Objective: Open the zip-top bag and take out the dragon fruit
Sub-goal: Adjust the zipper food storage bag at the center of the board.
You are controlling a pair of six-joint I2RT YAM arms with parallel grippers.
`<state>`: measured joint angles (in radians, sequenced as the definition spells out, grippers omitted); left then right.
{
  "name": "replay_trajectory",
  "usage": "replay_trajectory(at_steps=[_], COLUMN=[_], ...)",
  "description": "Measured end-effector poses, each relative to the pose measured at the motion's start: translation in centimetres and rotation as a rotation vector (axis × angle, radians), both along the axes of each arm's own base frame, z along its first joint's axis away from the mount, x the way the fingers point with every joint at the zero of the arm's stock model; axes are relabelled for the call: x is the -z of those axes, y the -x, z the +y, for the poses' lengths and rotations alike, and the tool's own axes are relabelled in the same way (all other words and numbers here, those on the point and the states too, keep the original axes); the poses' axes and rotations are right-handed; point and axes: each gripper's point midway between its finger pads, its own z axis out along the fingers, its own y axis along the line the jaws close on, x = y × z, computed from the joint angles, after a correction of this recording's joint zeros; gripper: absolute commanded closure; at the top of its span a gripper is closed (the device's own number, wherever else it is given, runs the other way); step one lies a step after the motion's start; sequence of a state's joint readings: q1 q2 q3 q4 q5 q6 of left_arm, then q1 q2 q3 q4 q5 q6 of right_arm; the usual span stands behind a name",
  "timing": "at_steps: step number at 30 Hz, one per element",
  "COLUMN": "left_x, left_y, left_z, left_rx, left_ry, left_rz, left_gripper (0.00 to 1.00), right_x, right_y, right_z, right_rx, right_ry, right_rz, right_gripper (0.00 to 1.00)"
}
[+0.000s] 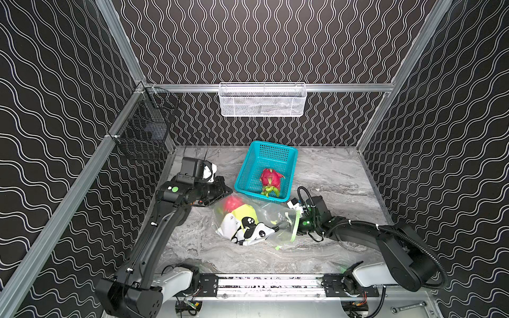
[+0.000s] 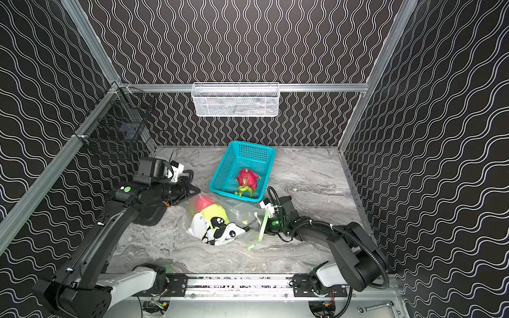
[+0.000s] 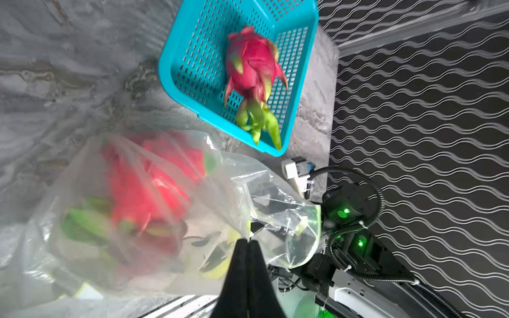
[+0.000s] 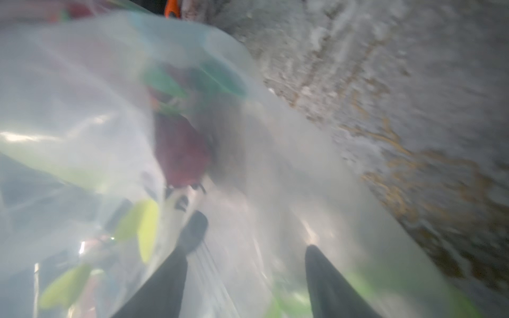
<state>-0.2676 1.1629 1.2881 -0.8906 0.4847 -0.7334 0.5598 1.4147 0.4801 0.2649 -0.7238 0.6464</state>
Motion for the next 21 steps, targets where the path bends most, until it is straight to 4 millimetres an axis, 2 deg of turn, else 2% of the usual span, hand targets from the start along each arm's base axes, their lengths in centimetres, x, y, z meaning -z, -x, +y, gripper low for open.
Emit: replay_trajectory(at_steps=[3, 8, 11, 14, 18, 21], left_x=[-2.8, -6.1, -7.8, -9.8, -9.4, -9.1], left_y=[-1.4, -1.9, -1.6, -1.7, -1.1, -0.3], left_z=[-0.3, -0.6, -0.8, -1.4, -1.9, -2.5], left_rx=[-0.002, 0.006, -0.002, 0.015, 0.035, 0.043], left_ry=[0.011, 0.032, 0.058, 0.073, 0.068, 0.068], left_rz=[-0.058, -0.117, -0.124, -0.165, -0.144, -0.112], left_gripper=[1.0, 1.0, 1.0, 1.0, 1.0, 1.0], right_x=[-1.7, -4.3, -4.4, -3.4, -2.3, -2.5], right_y=[0.3, 0.5, 0.3, 0.2, -0.3, -0.6], right_z=[1.1, 1.3, 1.5, 1.6, 1.9, 2.2], right_rx=[-0.026, -0.02, -0.02, -0.016, -0.002, 0.003], right_ry=[-0.059, -0.136, -0.145, -0.137, -0.142, -0.158], right_rz=[-0.043, -0.111, -0.122, -0.098, -0.068, -0.074], right_gripper=[0.29, 0.23, 0.23, 0.23, 0.22, 0.21])
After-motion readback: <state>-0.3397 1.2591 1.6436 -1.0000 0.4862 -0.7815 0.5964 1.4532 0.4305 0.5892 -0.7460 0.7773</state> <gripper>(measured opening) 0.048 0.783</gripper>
